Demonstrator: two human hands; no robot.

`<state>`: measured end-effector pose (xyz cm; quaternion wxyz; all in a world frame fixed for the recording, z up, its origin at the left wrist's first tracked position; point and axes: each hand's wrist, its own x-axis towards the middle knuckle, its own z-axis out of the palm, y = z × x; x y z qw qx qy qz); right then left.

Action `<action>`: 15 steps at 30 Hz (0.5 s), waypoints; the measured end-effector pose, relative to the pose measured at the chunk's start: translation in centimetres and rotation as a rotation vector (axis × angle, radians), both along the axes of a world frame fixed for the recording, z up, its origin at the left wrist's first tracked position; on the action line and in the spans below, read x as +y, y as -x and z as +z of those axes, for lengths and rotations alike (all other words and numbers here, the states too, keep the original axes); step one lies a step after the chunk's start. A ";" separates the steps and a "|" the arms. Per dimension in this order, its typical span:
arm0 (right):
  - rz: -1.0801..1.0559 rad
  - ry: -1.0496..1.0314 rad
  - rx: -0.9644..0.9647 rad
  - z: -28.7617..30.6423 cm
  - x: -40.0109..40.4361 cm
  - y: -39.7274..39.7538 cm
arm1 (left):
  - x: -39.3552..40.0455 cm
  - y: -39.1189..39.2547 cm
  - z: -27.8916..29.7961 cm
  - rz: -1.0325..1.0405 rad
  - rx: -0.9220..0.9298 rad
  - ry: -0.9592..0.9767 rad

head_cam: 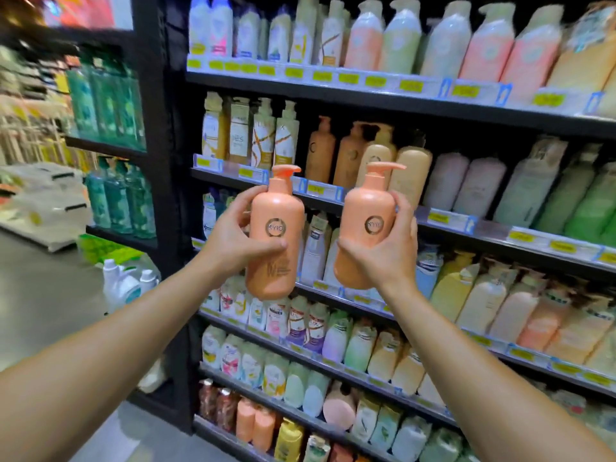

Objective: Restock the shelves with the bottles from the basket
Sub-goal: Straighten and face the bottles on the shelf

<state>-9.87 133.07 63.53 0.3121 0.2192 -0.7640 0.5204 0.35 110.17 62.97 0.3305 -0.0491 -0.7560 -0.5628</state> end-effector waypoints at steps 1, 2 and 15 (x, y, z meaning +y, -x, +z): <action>0.009 -0.001 0.008 0.1 -0.9 1.0 | -0.8 0.8 0.1 0.004 0.001 0.004; 0.016 -0.002 0.015 0.4 -1.7 1.9 | -1.5 1.7 0.3 0.004 0.002 0.003; 0.009 0.017 0.180 5.8 -9.2 13.4 | -8.4 13.7 3.2 -0.024 0.049 -0.010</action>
